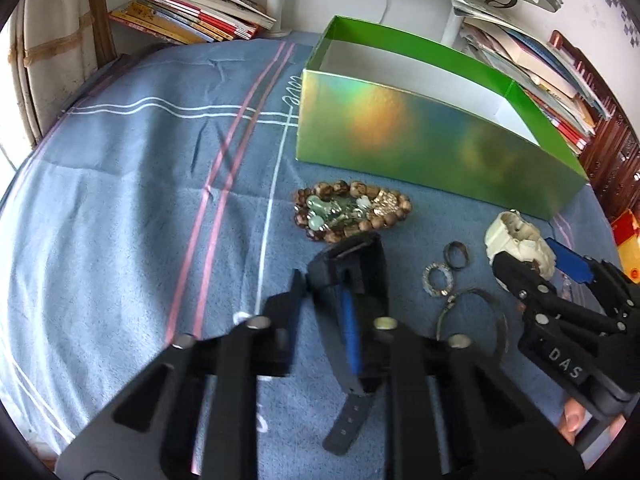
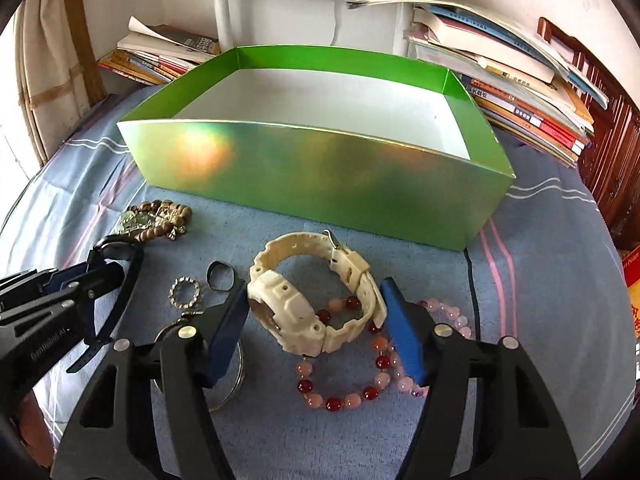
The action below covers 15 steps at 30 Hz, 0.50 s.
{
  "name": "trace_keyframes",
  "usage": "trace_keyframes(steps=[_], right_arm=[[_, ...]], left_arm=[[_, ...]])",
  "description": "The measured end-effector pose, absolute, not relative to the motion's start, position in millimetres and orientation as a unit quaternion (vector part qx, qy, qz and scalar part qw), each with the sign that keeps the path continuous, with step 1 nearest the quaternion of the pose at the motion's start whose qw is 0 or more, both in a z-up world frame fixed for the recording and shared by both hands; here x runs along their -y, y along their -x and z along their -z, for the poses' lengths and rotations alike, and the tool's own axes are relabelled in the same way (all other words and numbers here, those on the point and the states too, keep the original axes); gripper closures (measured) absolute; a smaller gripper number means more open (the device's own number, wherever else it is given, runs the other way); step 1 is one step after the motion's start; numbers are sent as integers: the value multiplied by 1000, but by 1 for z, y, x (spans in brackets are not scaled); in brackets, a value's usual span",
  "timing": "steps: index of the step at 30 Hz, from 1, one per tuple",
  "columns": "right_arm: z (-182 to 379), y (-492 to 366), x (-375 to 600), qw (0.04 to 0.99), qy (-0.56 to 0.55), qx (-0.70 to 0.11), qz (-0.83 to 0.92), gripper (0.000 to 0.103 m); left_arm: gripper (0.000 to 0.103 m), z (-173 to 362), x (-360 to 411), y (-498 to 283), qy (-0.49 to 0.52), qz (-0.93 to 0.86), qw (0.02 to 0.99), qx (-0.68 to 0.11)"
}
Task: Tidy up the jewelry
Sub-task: 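Close the right tool on the white watch while the left tool lifts the black watch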
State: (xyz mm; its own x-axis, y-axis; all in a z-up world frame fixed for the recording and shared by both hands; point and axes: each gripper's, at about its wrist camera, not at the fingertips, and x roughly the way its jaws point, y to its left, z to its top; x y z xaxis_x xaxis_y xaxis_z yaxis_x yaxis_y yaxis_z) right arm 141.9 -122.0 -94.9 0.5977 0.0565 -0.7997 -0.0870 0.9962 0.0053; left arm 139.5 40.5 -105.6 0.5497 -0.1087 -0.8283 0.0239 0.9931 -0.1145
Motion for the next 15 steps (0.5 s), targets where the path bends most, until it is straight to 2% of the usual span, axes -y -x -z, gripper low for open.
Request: trace_keyframes(steps=[15], right_arm=[[85, -121, 140, 899, -8, -436, -34, 38]], left_arm=[[94, 91, -40, -120, 34, 42, 890, -452]])
